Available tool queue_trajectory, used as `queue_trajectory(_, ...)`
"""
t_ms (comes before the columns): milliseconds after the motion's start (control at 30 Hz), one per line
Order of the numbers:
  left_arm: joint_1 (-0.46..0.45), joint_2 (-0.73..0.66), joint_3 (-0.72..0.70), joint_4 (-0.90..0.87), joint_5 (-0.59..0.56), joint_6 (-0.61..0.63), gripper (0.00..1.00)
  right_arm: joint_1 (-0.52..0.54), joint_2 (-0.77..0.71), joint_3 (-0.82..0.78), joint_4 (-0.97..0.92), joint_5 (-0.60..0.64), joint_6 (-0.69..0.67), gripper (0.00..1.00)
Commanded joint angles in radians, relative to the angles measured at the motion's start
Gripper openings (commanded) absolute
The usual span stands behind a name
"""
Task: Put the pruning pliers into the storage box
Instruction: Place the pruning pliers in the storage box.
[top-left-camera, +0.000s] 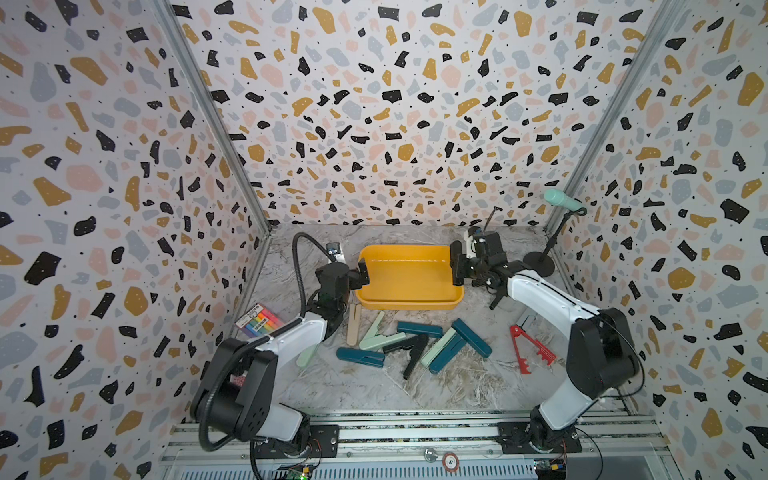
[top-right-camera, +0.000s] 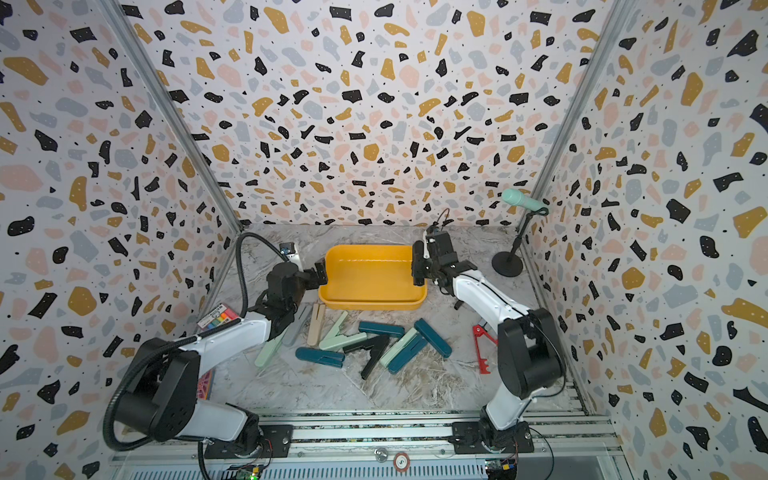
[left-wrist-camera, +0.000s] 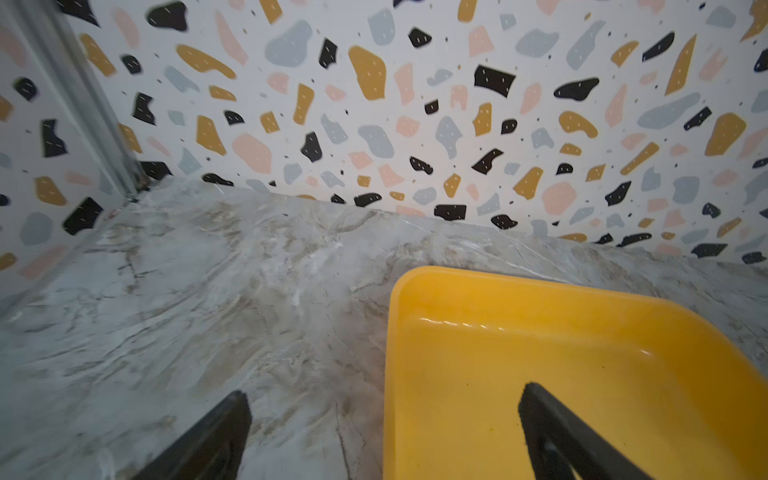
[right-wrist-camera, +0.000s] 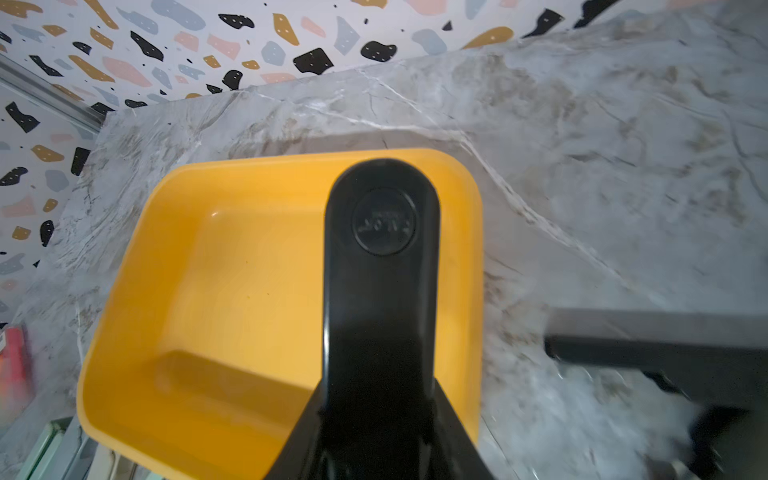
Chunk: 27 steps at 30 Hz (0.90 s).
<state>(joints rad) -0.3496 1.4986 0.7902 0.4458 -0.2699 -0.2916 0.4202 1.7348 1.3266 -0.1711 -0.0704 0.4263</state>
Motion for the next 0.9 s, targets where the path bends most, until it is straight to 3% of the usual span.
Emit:
queue_trajectory(0,0.015,0.051,0.068,-0.084,0.104,-0.027,0.99,0.026,0.112,0.122,-0.036,0.018,0.011,0.01)
queue_trajectory(233,0.018,0.154,0.135,-0.147,0.172,-0.068,1.0,0.024,0.261,0.211,-0.082,0.069,0.006,0.02)
queue_trajectory(367,0.018,0.2,0.161,-0.181,0.205,-0.109,0.95,0.019,0.315,0.233,-0.114,0.1,-0.024,0.02)
queue_trajectory(867,0.011,0.241,0.134,-0.063,0.332,-0.286,0.89,-0.03,0.406,0.317,-0.195,0.164,-0.123,0.03)
